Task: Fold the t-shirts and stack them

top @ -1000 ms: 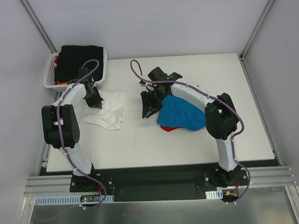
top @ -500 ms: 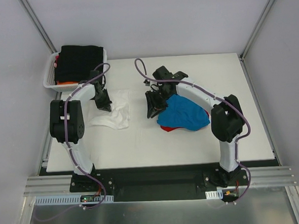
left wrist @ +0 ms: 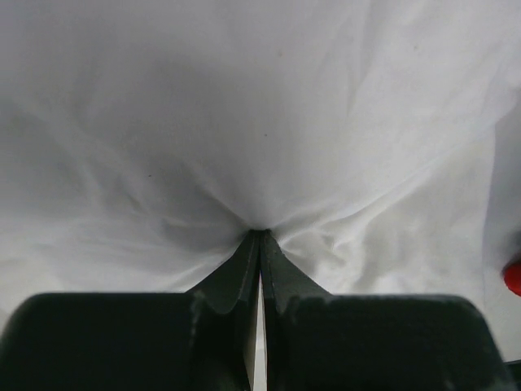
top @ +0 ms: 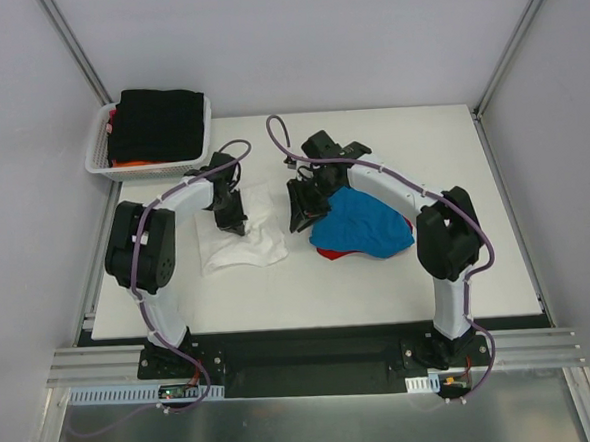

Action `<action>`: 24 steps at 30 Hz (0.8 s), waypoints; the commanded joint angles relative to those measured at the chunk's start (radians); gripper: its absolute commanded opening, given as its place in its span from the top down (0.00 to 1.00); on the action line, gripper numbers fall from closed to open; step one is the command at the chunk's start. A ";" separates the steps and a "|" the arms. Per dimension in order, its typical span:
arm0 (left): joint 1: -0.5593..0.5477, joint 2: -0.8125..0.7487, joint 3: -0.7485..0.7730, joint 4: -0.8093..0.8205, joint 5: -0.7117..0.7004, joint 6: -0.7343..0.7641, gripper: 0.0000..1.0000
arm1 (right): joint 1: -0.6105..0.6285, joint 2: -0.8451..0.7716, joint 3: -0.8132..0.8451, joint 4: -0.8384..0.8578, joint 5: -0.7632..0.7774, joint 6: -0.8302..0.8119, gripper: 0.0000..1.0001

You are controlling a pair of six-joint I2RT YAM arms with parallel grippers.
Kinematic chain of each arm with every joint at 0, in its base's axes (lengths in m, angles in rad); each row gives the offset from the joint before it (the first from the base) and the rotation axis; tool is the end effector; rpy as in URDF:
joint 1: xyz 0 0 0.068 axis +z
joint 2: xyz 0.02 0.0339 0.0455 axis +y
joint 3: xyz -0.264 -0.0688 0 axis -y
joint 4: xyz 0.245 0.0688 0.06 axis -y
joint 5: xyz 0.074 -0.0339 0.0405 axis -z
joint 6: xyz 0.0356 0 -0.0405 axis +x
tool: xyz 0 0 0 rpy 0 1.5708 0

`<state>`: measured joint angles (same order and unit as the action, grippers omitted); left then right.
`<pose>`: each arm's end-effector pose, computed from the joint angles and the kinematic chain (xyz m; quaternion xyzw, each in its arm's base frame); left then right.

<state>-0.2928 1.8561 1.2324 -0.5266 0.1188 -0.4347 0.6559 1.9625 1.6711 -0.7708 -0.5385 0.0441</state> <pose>0.3558 -0.1117 0.1726 -0.0568 0.9747 -0.1284 0.1740 0.3246 0.2728 0.2533 -0.3448 0.8695 0.3250 0.1395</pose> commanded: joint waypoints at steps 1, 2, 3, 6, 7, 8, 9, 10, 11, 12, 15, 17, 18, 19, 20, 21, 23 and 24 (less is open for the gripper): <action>0.011 -0.043 -0.047 -0.029 -0.036 0.001 1.00 | -0.004 -0.017 -0.020 0.048 -0.012 0.023 0.70; 0.011 -0.047 -0.051 -0.029 -0.030 0.001 1.00 | -0.004 -0.016 -0.025 0.057 -0.011 0.028 0.70; 0.012 -0.049 -0.059 -0.030 -0.027 0.001 1.00 | -0.004 -0.017 -0.033 0.062 -0.012 0.031 0.70; 0.011 -0.058 -0.071 -0.029 -0.022 -0.007 1.00 | -0.004 -0.010 -0.045 0.082 -0.015 0.040 0.70; 0.011 -0.058 -0.074 -0.029 -0.022 -0.012 1.00 | -0.002 -0.008 -0.044 0.085 -0.015 0.043 0.70; 0.011 -0.067 -0.076 -0.030 -0.021 -0.013 1.00 | -0.004 0.002 -0.042 0.085 -0.015 0.043 0.69; 0.009 -0.078 -0.077 -0.029 -0.027 -0.015 1.00 | -0.004 0.007 -0.037 0.082 -0.011 0.042 0.63; 0.007 -0.092 -0.077 -0.030 -0.039 -0.018 1.00 | -0.004 0.015 -0.022 0.074 -0.006 0.037 0.60; 0.003 -0.142 -0.076 -0.030 -0.060 -0.019 0.92 | -0.006 0.030 -0.008 0.070 0.006 0.025 0.58; -0.006 -0.174 -0.068 -0.030 -0.083 -0.019 0.80 | -0.010 0.036 0.004 0.062 0.012 0.019 0.53; -0.008 -0.287 -0.019 -0.036 -0.143 -0.032 0.23 | -0.022 0.082 0.065 0.053 0.012 0.014 0.42; -0.005 -0.337 0.005 -0.056 -0.156 -0.044 0.01 | -0.039 0.116 0.117 0.053 -0.007 0.017 0.40; -0.003 -0.350 0.019 -0.064 -0.156 -0.055 0.01 | -0.045 0.156 0.137 0.053 -0.015 0.020 0.38; -0.002 -0.369 0.018 -0.075 -0.160 -0.058 0.01 | -0.051 0.174 0.154 0.053 -0.023 0.022 0.38; 0.000 -0.380 -0.002 -0.078 -0.166 -0.061 0.01 | -0.059 0.193 0.188 0.053 -0.032 0.023 0.37; 0.001 -0.388 -0.019 -0.078 -0.171 -0.064 0.01 | -0.064 0.232 0.202 0.053 -0.040 0.025 0.37; 0.021 -0.403 -0.089 -0.081 -0.182 -0.067 0.01 | -0.070 0.269 0.243 0.051 -0.070 0.027 0.37; 0.035 -0.406 -0.118 -0.081 -0.185 -0.071 0.01 | -0.073 0.294 0.252 0.053 -0.078 0.020 0.36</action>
<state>-0.2901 1.4593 1.2133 -0.5552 -0.0147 -0.4793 0.5983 2.1872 1.8465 -0.7120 -0.5587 0.0708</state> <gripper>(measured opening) 0.992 0.630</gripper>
